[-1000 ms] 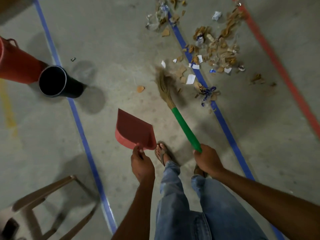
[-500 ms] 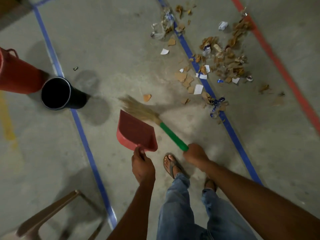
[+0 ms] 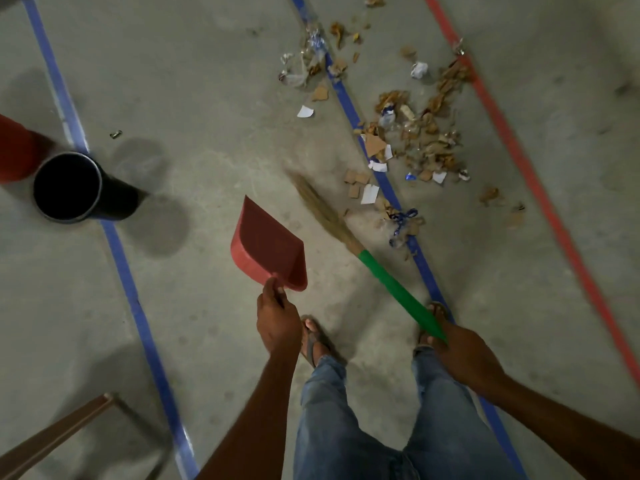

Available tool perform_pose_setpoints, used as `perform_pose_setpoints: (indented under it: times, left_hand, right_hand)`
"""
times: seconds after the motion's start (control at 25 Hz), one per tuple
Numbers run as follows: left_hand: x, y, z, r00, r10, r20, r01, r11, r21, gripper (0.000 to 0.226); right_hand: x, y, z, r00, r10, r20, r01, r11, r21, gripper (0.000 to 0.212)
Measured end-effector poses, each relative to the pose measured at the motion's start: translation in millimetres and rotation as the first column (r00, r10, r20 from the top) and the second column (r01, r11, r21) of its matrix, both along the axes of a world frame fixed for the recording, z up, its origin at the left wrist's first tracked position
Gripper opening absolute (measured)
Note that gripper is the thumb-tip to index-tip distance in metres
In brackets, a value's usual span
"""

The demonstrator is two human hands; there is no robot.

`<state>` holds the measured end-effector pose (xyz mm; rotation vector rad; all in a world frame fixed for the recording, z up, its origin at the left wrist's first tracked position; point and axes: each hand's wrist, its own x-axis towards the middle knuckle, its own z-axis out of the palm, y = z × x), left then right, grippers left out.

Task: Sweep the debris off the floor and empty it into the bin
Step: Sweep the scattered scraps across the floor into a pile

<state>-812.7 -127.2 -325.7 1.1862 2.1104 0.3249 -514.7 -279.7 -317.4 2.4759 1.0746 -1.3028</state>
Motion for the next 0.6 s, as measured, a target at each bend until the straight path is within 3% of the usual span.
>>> perform_pose_setpoints:
  times: [0.12,0.28,0.48,0.6]
  left_hand:
    - [37.2,-18.9,-3.6,1.000,0.026,0.000,-0.026,1.000,0.015,0.036]
    - [112.2,-47.9,-2.1,0.990,0.133,-0.047,-0.131,0.991,0.037,0.036]
    - [213.0,-75.5,-1.3,0.985,0.171,0.001,-0.171,0.985,0.031,0.035]
    - [244.4,-90.9,2.2,0.986,0.165,0.011,-0.166,0.986,0.037,0.035]
  right_hand:
    - [65.0,22.2,-31.6,0.998,0.067,0.002,-0.066,0.990,-0.123,0.035]
    - [145.1,96.5,-59.1,0.984,0.051,0.169,-0.049,0.999,-0.017,0.034]
    - [228.0,98.4,-17.9,0.996,0.080,0.031,-0.085,0.967,0.242,0.024]
    - [264.6,32.7,9.7,0.986,0.162,-0.035,-0.148,0.954,0.261,0.024]
